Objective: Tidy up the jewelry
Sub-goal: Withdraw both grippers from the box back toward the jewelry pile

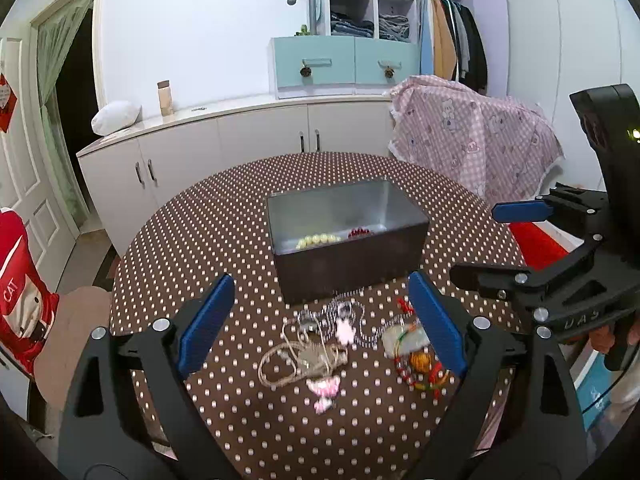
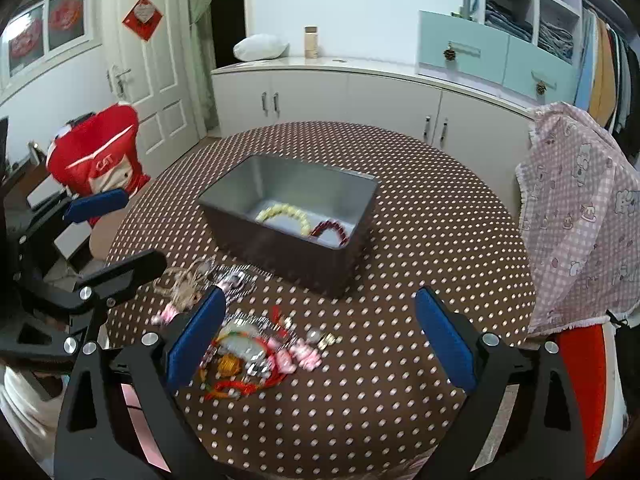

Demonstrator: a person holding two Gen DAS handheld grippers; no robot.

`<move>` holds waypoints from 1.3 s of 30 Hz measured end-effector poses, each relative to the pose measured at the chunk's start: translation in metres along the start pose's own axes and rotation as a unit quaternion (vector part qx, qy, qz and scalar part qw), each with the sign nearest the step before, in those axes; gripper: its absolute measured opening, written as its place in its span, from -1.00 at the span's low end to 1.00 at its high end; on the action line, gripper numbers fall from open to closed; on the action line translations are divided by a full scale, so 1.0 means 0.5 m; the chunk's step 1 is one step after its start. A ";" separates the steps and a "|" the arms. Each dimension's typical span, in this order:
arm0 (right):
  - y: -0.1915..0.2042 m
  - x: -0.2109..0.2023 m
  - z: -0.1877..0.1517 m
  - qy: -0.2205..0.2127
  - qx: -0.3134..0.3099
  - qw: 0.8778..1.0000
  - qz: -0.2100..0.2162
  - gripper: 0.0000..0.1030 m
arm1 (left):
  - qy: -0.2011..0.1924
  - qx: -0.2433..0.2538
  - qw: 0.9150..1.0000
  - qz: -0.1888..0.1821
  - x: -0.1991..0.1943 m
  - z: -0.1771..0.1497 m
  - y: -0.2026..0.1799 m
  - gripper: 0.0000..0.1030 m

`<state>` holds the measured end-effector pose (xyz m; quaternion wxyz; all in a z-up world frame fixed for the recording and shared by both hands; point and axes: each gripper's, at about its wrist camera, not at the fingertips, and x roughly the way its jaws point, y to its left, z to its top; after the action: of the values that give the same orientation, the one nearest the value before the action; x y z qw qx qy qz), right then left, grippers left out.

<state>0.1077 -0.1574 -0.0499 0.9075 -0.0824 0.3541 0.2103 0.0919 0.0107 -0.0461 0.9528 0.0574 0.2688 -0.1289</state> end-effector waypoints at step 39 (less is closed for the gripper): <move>0.031 0.045 -0.112 0.064 0.013 0.997 0.035 0.79 | 0.078 0.027 0.996 -0.034 0.039 -0.154 -0.008 -0.17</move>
<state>0.0819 -0.1530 -0.1061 0.8760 -0.0709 0.4170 0.2319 0.0682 0.0164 -0.1219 0.9221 0.0838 0.3408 -0.1630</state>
